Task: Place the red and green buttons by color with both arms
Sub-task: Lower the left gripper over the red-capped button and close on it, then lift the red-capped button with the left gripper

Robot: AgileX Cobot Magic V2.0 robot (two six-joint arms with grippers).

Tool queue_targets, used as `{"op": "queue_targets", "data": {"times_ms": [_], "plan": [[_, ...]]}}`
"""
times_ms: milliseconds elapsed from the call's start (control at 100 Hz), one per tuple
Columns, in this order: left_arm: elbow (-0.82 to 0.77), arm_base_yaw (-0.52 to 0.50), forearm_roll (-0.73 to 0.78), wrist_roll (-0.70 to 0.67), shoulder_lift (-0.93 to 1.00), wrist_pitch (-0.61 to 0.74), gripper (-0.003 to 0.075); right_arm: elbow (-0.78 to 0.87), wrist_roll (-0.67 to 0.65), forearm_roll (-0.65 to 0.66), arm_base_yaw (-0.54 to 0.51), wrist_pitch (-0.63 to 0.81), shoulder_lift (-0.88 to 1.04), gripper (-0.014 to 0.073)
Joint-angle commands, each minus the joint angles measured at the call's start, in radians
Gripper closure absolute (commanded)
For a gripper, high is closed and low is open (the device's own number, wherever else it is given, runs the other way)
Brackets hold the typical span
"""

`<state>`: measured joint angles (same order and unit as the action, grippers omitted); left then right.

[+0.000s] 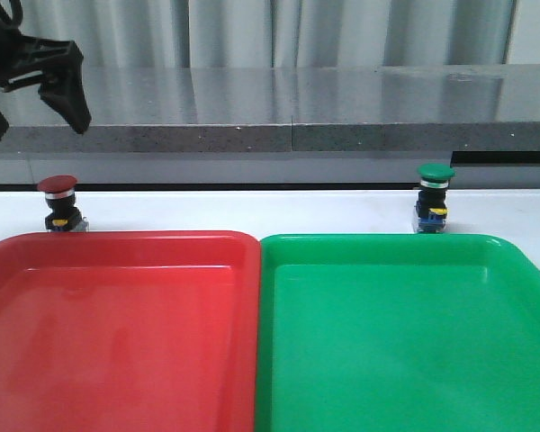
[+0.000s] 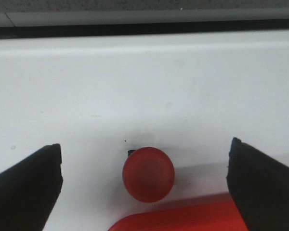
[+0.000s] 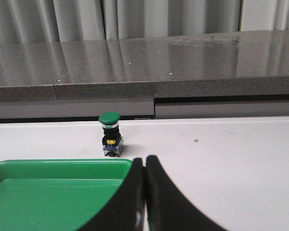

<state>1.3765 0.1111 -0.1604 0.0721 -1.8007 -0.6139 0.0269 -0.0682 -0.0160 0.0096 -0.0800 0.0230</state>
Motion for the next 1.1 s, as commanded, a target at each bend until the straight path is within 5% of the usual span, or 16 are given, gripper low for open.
{"op": "queue_targets", "data": {"times_ms": [0, 510, 840, 1090], "plan": [[0.051, 0.015, -0.001, -0.013, 0.011, 0.040, 0.0059, -0.015, 0.006, 0.009, 0.002, 0.087, 0.005, 0.0655], [0.058, 0.041, 0.041, -0.013, -0.101, 0.021, 0.0085, -0.015, 0.006, 0.009, 0.002, 0.087, 0.005, 0.0655], [0.058, 0.041, 0.041, -0.013, -0.106, 0.003, 0.0291, -0.015, 0.006, 0.009, 0.002, 0.087, 0.005, 0.0655], [0.058, 0.041, 0.041, -0.013, -0.106, 0.003, 0.0579, -0.015, 0.006, 0.009, 0.002, 0.087, 0.005, 0.0655]]}}
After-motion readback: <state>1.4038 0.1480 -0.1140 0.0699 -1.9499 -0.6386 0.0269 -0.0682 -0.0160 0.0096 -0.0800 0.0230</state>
